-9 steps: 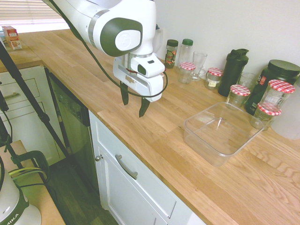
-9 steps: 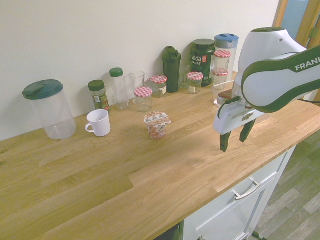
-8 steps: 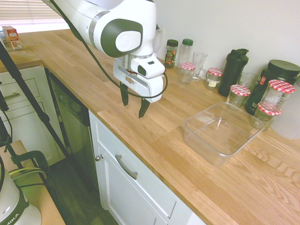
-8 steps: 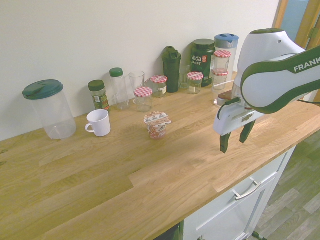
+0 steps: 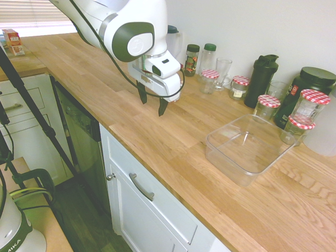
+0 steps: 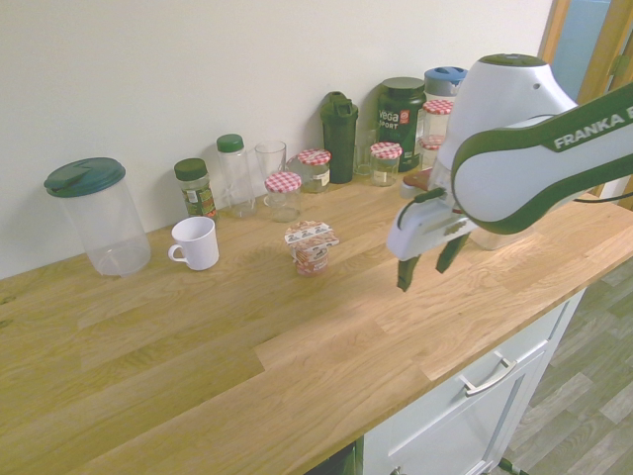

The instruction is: Put the cereal into the container

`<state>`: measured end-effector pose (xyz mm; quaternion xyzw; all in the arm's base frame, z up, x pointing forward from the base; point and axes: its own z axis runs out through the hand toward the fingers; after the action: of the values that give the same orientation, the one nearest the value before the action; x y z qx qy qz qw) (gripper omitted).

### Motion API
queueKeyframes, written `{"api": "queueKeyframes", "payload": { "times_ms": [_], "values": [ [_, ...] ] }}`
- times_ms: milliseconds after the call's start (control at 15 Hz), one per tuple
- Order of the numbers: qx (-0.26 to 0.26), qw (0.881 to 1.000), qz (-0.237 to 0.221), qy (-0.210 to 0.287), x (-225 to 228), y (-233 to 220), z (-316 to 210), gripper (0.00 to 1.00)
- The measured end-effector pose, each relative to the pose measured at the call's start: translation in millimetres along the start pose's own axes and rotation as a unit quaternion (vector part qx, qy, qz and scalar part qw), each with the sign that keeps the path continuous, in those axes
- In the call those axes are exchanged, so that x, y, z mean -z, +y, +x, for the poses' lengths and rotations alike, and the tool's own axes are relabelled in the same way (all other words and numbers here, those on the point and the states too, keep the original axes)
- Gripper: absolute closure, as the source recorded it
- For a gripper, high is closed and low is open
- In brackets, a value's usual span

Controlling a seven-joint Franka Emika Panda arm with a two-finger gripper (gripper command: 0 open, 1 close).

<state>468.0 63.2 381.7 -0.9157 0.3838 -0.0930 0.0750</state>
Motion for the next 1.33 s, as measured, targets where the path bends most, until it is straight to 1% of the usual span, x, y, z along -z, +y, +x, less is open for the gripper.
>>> {"api": "queueKeyframes", "payload": {
  "times_ms": [200, 333, 467, 600, 800, 1000, 1333],
  "values": [
    [-0.001, 0.999, 0.048, 0.021, -31, -46, 13, 0.00],
    [0.003, 0.997, 0.068, 0.025, -47, -75, 22, 0.00],
    [0.016, 0.996, 0.080, 0.035, -50, -103, 32, 0.00],
    [0.033, 0.995, 0.079, 0.048, -49, -123, 39, 0.00],
    [0.045, 0.995, 0.069, 0.049, -60, -140, 43, 0.00],
    [0.052, 0.995, 0.068, 0.046, -70, -147, 45, 0.00],
    [0.066, 0.994, 0.074, 0.053, -68, -155, 59, 0.00]
  ]
}}
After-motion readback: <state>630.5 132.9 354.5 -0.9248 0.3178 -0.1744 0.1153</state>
